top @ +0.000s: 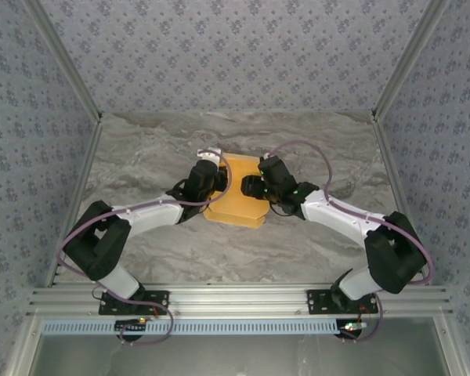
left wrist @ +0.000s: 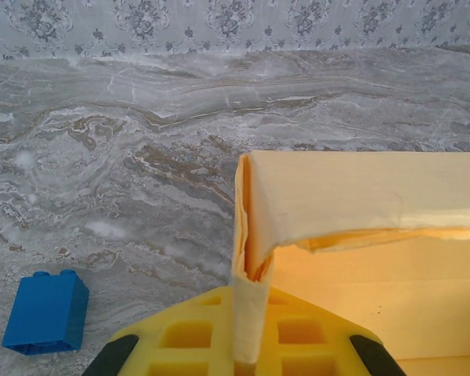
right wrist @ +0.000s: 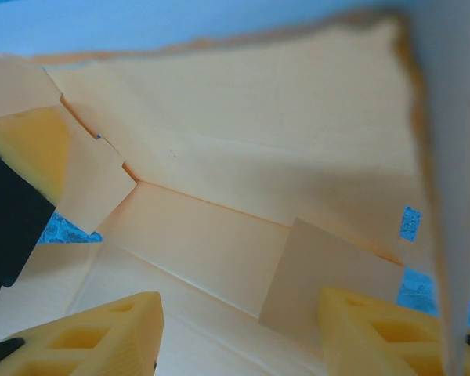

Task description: Fold the paper box

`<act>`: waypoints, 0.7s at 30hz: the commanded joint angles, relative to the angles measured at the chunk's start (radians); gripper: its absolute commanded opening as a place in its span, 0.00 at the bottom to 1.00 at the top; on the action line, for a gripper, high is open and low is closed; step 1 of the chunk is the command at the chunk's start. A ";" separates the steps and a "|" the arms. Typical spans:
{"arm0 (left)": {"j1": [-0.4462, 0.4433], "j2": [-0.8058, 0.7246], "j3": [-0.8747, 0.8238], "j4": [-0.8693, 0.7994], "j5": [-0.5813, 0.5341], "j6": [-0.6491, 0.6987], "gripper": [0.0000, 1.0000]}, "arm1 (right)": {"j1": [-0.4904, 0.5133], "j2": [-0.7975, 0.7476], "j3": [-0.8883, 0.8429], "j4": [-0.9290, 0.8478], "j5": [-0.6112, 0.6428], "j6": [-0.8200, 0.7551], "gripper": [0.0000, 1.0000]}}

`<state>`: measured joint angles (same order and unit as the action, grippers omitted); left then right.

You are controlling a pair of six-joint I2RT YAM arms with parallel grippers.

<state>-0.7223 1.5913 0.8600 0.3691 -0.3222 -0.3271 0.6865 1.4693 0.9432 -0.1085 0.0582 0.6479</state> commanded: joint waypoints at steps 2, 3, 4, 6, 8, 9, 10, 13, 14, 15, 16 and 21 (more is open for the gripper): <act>-0.007 -0.025 0.003 0.028 0.006 -0.020 0.00 | 0.008 0.005 0.024 -0.032 -0.015 -0.063 0.56; -0.006 -0.027 0.000 0.028 0.003 -0.020 0.00 | 0.007 -0.001 0.029 -0.046 -0.010 -0.071 0.56; -0.006 -0.027 -0.002 0.027 -0.001 -0.018 0.00 | 0.008 -0.009 0.033 -0.060 -0.004 -0.083 0.56; -0.006 -0.031 -0.008 0.025 -0.009 -0.017 0.00 | 0.007 -0.027 0.041 -0.090 0.007 -0.104 0.57; -0.006 -0.033 -0.010 0.024 -0.017 -0.015 0.00 | 0.005 -0.045 0.050 -0.126 0.017 -0.126 0.58; -0.003 -0.036 -0.013 0.024 -0.018 -0.015 0.00 | 0.003 -0.052 0.056 -0.144 0.021 -0.139 0.59; -0.004 -0.035 -0.015 0.024 -0.019 -0.016 0.00 | 0.002 -0.061 0.061 -0.161 0.023 -0.149 0.59; -0.001 -0.037 -0.015 0.021 -0.019 -0.018 0.00 | 0.000 -0.092 0.074 -0.211 0.017 -0.193 0.60; -0.001 -0.039 -0.015 0.021 -0.018 -0.018 0.00 | 0.001 -0.104 0.078 -0.227 0.015 -0.206 0.61; 0.000 -0.040 -0.015 0.020 -0.018 -0.019 0.00 | -0.002 -0.114 0.080 -0.237 0.011 -0.216 0.61; 0.001 -0.042 -0.015 0.019 -0.018 -0.020 0.00 | -0.004 -0.132 0.085 -0.256 0.005 -0.233 0.61; 0.005 -0.043 -0.015 0.015 -0.013 -0.026 0.00 | -0.021 -0.209 0.108 -0.331 -0.042 -0.324 0.61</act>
<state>-0.7219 1.5909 0.8516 0.3687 -0.3267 -0.3347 0.6777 1.3155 1.0065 -0.3504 0.0475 0.4110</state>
